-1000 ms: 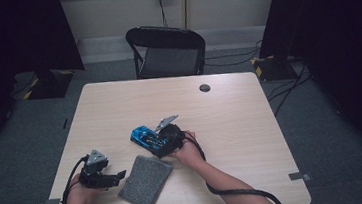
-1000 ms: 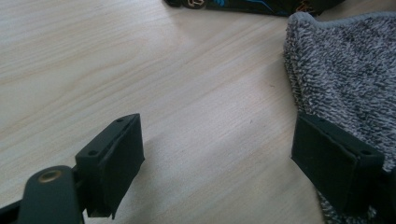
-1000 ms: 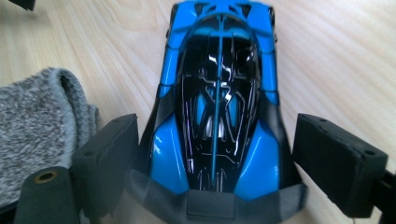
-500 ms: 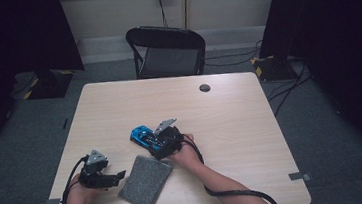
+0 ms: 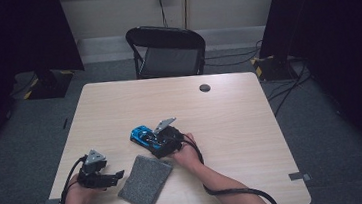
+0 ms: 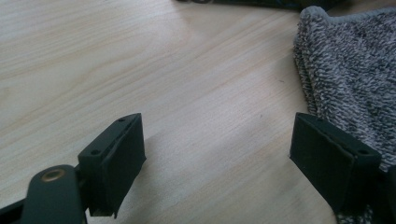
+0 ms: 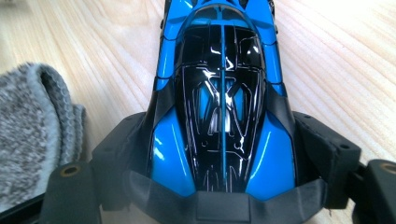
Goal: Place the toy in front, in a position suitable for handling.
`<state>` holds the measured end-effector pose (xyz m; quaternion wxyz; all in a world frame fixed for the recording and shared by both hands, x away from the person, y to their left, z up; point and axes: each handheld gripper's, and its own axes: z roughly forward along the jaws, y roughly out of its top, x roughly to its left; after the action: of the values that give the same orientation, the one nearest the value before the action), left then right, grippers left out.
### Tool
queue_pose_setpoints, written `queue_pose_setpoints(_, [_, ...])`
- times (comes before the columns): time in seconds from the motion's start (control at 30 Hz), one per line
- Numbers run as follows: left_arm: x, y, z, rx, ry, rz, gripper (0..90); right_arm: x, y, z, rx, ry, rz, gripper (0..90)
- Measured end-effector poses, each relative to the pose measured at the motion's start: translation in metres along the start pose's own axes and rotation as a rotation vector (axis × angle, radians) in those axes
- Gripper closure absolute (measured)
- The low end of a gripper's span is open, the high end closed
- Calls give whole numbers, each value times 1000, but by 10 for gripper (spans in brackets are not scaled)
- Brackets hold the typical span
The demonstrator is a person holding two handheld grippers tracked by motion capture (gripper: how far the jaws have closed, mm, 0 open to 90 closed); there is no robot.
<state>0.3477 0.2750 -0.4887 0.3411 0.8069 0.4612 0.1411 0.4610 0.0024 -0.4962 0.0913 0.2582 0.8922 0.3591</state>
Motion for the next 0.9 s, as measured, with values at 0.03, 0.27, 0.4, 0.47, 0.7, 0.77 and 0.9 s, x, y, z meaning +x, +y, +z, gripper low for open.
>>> queue_pose_setpoints(0.03, [0,0,0,-3,3,-2,176,-2,2,-2,1,15,26,245])
queue_pose_setpoints(0.27, [0,1,1,3,2,6,179,-8,9,-11,15,34,36,247])
queue_pose_setpoints(0.4, [-1,1,2,-2,2,-2,179,-12,11,-17,14,39,50,247])
queue_pose_setpoints(0.47, [-1,1,2,2,1,-1,179,-15,13,-19,15,46,59,247])
queue_pose_setpoints(0.7, [-1,2,3,5,-3,6,179,-21,19,-30,-11,53,82,249])
queue_pose_setpoints(0.77, [-2,2,3,1,0,3,179,-23,22,-33,-19,44,74,249])
queue_pose_setpoints(0.9, [-3,3,4,-3,-2,6,179,-27,27,-39,-36,40,88,249])
